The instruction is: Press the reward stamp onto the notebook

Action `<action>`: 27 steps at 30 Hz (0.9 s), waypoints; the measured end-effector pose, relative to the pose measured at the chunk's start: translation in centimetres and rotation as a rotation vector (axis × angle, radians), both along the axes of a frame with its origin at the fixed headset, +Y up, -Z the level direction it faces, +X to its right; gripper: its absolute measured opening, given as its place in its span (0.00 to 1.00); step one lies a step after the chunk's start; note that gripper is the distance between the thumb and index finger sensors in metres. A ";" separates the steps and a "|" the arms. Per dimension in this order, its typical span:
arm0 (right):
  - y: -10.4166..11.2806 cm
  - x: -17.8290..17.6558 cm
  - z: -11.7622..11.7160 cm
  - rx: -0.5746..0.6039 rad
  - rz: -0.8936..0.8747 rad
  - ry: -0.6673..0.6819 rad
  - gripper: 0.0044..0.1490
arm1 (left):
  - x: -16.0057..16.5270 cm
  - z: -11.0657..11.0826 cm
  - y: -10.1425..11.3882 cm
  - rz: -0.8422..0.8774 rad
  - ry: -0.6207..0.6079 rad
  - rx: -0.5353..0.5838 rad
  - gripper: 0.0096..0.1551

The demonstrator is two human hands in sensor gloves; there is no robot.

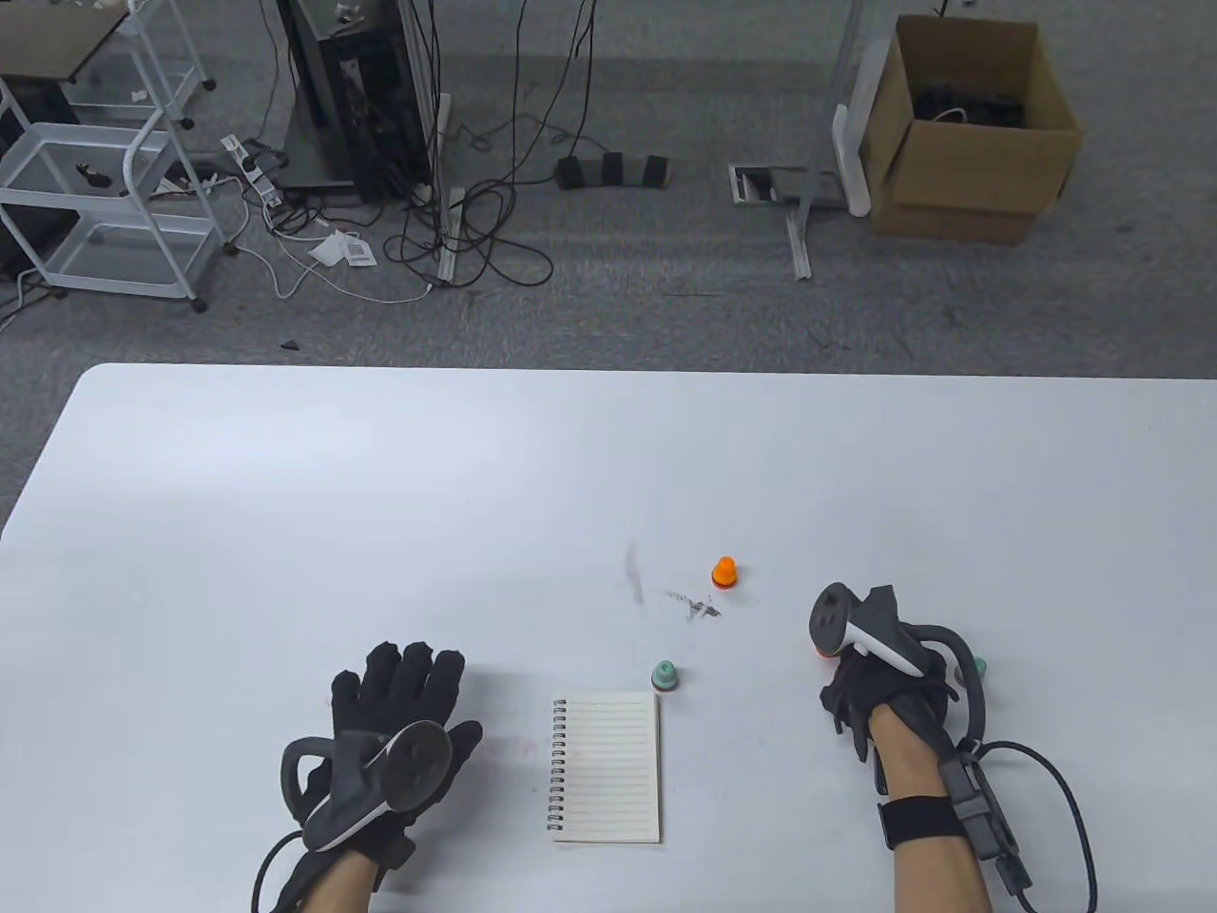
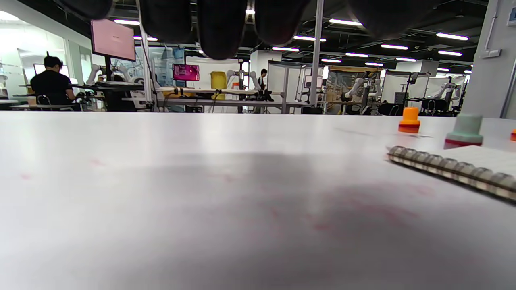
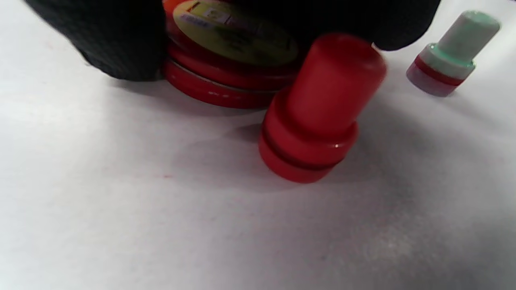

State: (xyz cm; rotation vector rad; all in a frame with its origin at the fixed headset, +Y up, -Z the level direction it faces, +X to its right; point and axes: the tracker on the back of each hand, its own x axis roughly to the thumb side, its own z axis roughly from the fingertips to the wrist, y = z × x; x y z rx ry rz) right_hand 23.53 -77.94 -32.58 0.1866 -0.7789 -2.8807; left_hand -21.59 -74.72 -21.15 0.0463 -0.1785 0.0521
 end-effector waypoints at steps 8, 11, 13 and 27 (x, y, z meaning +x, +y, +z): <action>2.9 0.6 1.1 0.118 -0.075 -0.030 0.55 | -0.2 0.0 0.0 0.006 0.001 -0.003 0.45; 4.6 0.4 1.9 0.138 -0.100 -0.020 0.55 | -0.1 0.0 0.0 0.003 -0.002 -0.004 0.45; 5.6 0.0 2.5 0.164 -0.105 0.005 0.55 | 0.0 0.0 0.0 0.000 -0.005 -0.006 0.45; 6.0 -9.0 7.2 0.225 -0.312 0.289 0.54 | 1.2 0.3 -0.5 -0.027 -0.045 -0.015 0.44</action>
